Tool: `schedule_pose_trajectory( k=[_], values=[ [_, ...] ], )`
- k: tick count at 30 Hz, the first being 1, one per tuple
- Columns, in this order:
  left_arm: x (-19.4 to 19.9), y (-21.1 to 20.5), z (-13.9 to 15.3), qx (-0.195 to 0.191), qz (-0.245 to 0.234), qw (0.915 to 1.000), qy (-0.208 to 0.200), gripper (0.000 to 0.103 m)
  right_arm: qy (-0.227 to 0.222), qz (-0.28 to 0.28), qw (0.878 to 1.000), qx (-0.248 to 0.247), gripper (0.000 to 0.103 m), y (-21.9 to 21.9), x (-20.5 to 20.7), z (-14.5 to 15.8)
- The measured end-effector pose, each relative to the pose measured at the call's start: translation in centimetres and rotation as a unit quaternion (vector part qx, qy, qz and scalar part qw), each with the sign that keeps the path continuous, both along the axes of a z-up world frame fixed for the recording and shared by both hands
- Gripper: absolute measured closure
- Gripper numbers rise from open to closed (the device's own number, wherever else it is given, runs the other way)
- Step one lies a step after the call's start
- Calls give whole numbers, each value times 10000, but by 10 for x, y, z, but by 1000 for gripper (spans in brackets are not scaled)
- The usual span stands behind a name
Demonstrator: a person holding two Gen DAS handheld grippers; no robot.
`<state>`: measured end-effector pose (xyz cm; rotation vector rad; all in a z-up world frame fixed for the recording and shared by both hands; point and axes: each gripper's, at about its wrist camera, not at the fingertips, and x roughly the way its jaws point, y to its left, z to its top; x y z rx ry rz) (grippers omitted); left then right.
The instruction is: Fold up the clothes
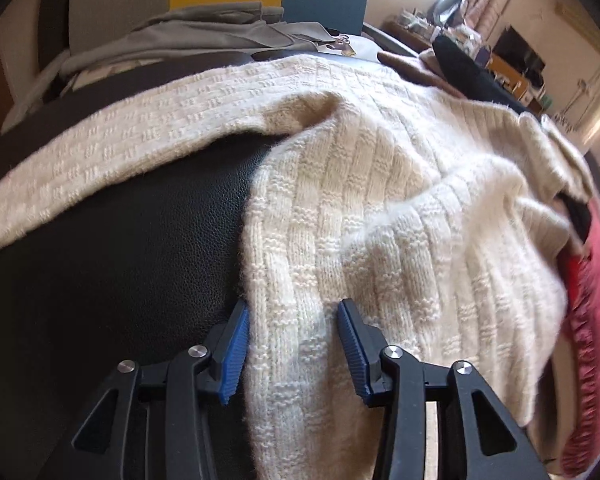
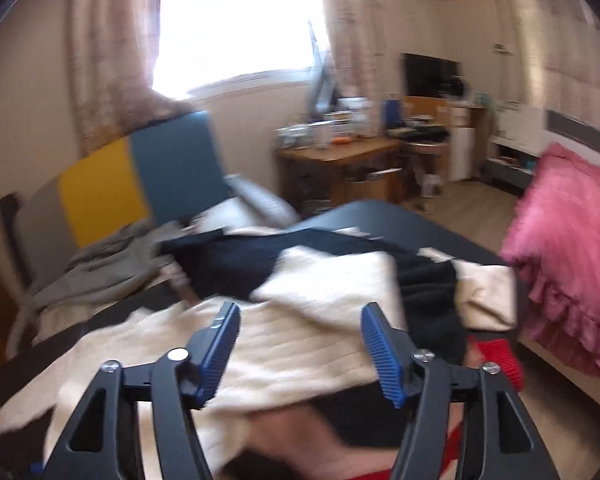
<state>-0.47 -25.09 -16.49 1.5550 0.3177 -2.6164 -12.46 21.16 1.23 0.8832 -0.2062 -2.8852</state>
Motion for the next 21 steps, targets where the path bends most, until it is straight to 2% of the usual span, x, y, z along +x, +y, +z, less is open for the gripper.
schedule_pose_trajectory(
  k=[1,2,5,7,9,10,12,14,17,21],
  values=[
    [1,5,0,-182,-34,9998,-8,71,-116,404,9991,-85,28,-19,8,-8],
    [3,11,1,-336,-65,9994,-8,81,-307,803,9962,-139,28,-39,15,-19],
    [13,22,2,-615,-104,9981,9,85,-1140,1787,9773,-46,28,-100,30,-70],
    [22,21,0,-567,-73,9984,33,85,-1685,2095,9626,338,29,-130,41,-111],
    [29,15,1,-345,-3,9994,36,85,-2128,2161,9509,612,39,-144,48,-145],
    [33,12,1,-171,12,9998,40,85,-2275,2127,9478,681,40,-145,51,-158],
    [43,6,3,116,0,9999,108,80,-2314,2001,9494,708,39,-138,56,-174],
    [53,-1,8,249,-34,9994,253,80,-2216,1993,9524,639,38,-128,58,-174],
    [56,-18,29,-13,138,9981,606,80,-2177,2019,9544,324,32,-119,58,-175],
    [35,-63,64,-38,708,9920,1045,77,-2211,1955,9553,193,31,-125,61,-171]
  ],
)
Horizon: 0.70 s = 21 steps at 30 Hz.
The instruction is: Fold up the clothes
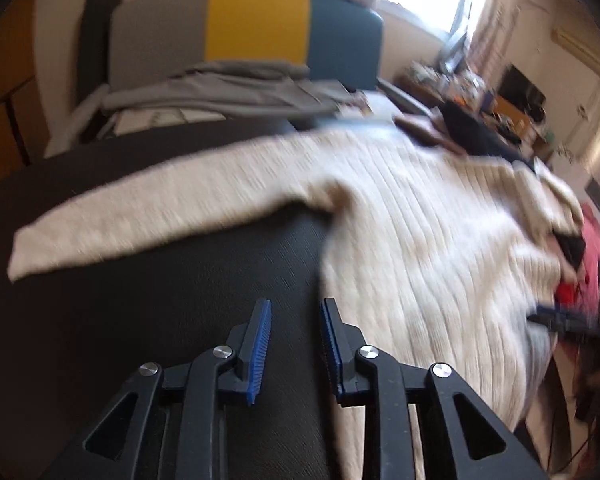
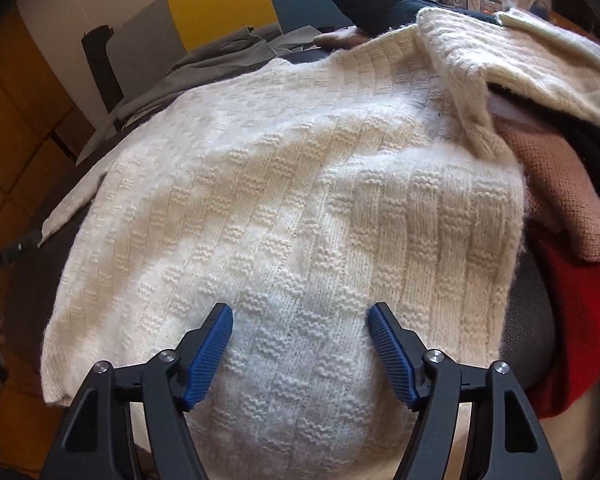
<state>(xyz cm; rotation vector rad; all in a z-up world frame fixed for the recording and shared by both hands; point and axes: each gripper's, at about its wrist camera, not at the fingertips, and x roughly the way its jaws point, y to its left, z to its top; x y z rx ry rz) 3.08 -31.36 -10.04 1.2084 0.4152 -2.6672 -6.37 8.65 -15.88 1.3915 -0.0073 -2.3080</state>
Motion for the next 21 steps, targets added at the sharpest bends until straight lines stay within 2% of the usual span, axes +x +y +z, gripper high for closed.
schedule_pose_trajectory(
  k=[3,6,10,12,15,17,18,20,21],
  values=[
    [-29,-29,16,-92,310,9994,116,77,130,30,9994,-324,31,-10,-6,19],
    [-66,-42,20,-415,314,9986,124,77,522,128,9978,-375,31,-28,-29,47],
    [-108,-56,3,-638,232,9977,-3,77,1009,255,9940,-341,31,-67,-90,76],
    [-123,-58,-11,-728,239,9970,-121,77,1159,297,9926,-215,31,-89,-127,79],
    [-140,-65,-36,-930,244,9948,-342,77,1043,272,9942,70,33,-117,-187,61],
    [-147,-71,-54,-1037,286,9926,-563,77,749,104,9964,395,33,-128,-224,34],
    [-148,-75,-62,-1026,316,9922,-628,77,568,23,9970,529,37,-131,-239,20],
    [-144,-82,-72,-963,343,9929,-608,73,237,-87,9970,732,37,-138,-261,-7],
    [-142,-83,-74,-964,319,9933,-560,72,277,-84,9970,714,35,-140,-264,-12]
  ],
)
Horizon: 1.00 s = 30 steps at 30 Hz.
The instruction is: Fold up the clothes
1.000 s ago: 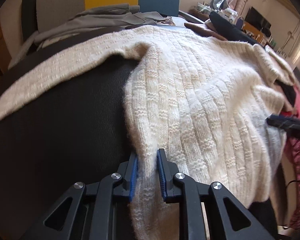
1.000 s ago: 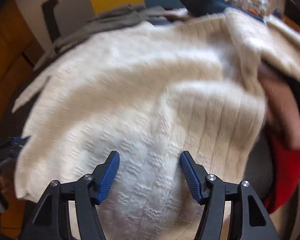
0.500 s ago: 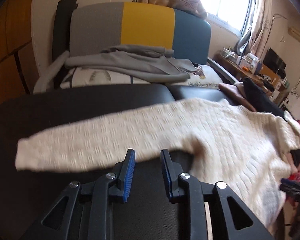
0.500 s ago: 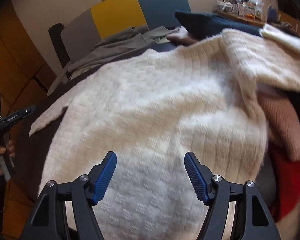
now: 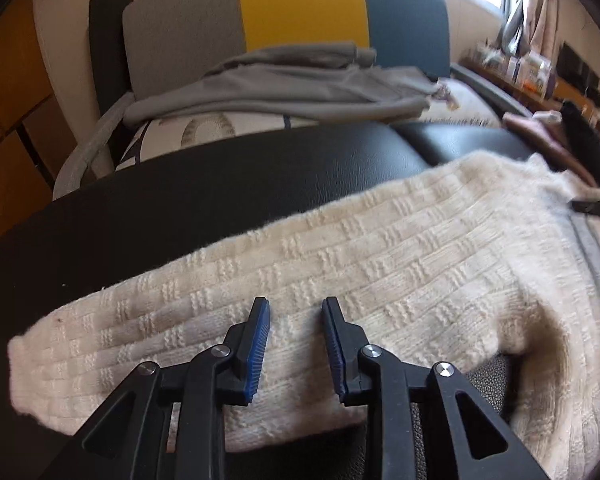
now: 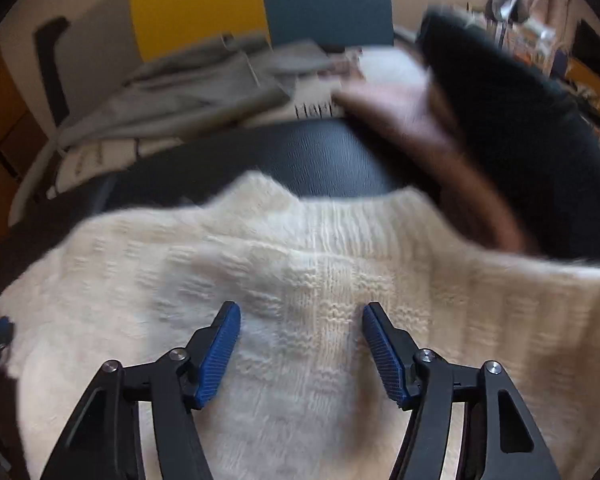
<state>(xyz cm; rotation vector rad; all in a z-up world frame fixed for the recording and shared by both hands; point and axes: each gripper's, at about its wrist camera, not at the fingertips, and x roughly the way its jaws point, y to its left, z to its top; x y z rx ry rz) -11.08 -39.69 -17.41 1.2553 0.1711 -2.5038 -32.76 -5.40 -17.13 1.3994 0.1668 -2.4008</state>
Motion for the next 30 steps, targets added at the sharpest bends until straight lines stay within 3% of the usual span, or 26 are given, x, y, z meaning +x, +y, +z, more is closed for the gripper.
schedule_pose_trajectory(
  k=[3,13,21,23,25,28,30],
  values=[
    [5,-7,-3,-205,101,9997,-29,71,156,178,9997,3,34,-15,-2,0],
    [28,-57,-4,-118,751,9970,-138,71,277,780,9965,-124,31,-79,-6,3],
    [33,-85,-4,-274,883,9954,-269,69,230,1004,9947,-46,25,-114,-10,6],
    [36,-93,3,48,995,9947,-272,69,159,1050,9943,-79,34,-112,-5,17],
    [56,-93,20,507,1076,9928,105,71,335,1169,9922,-258,36,-102,14,40],
    [97,-73,37,1155,774,9886,584,71,577,1418,9869,-503,36,-75,66,72],
    [125,-54,39,1595,519,9834,698,70,628,1495,9853,-543,36,-47,104,84]
  ],
)
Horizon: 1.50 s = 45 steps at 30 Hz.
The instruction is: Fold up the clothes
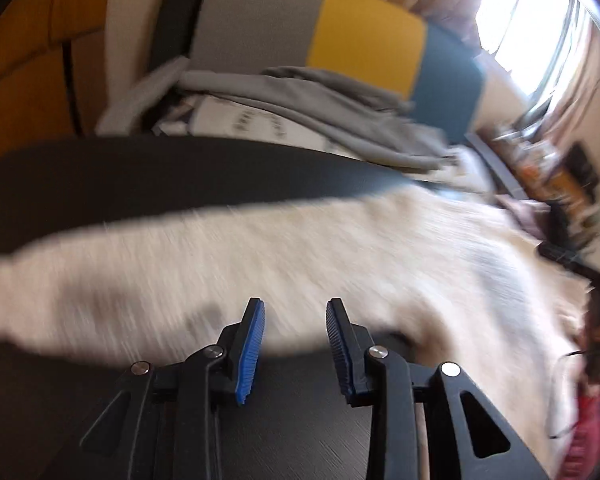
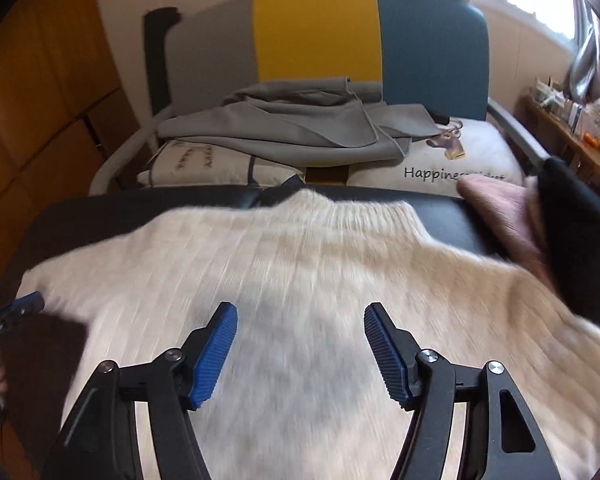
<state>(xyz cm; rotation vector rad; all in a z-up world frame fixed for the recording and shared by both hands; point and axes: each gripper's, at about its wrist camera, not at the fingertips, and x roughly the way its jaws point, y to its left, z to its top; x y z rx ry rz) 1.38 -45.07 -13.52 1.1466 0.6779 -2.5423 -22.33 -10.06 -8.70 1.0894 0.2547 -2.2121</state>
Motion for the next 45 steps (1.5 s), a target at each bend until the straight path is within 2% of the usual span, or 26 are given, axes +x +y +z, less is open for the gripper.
schedule_pose_trajectory(
  k=[1,4,6,8,11,13,16,19,20,21,22,23,24,29,31,32,33,35,40,45],
  values=[
    [13,12,-1,166,-152,9997,35,70,-67,-19,10000,-43,36,18,17,3],
    [45,52,-6,353,-555,9978,10,70,-269,-320,9991,-67,35,82,67,5],
    [67,76,-11,599,-730,9955,45,69,-592,-626,9961,-171,34,129,96,-2],
    [79,95,-18,791,-856,9932,-35,68,-923,-999,9904,-240,33,170,119,-18],
    [94,115,-26,834,-907,9923,-150,67,-1385,-1566,9774,-319,33,217,145,-49],
    [101,126,-27,774,-877,9930,-159,67,-1381,-1750,9742,-351,33,232,160,-61],
    [111,141,-29,787,-849,9932,-151,67,-1264,-1800,9750,-326,33,233,173,-74],
    [113,145,-34,690,-782,9940,-325,66,-665,-1623,9840,311,36,209,182,-77],
    [113,147,-36,607,-735,9947,-397,66,-464,-1534,9855,555,44,201,185,-78],
    [113,148,-37,580,-691,9950,-420,66,-346,-1430,9870,644,61,195,188,-78],
    [115,148,-37,605,-650,9953,-398,66,-311,-1339,9884,649,69,191,190,-76],
    [116,148,-38,630,-608,9955,-375,66,-289,-1274,9892,661,83,188,192,-75],
    [118,147,-38,654,-567,9956,-353,65,-285,-1245,9894,687,88,186,192,-75],
    [116,144,-39,951,-512,9934,-392,66,-236,-1249,9891,744,89,188,192,-70],
    [112,143,-39,1003,-565,9925,-421,72,-190,-1265,9889,759,89,190,192,-65],
    [110,145,-39,893,-615,9930,-469,84,-145,-1262,9886,803,89,190,193,-62],
    [107,150,-38,695,-674,9938,-543,90,-89,-1251,9883,868,89,190,194,-58],
    [107,156,-35,555,-806,9937,-538,95,19,-1234,9872,1008,89,190,197,-52],
    [113,168,-24,325,-1078,9929,-391,97,161,-1336,9816,1359,89,196,196,-46],
    [113,177,-33,-227,-1207,9899,-707,97,33,-1585,9747,1578,89,201,191,-62]
  ],
)
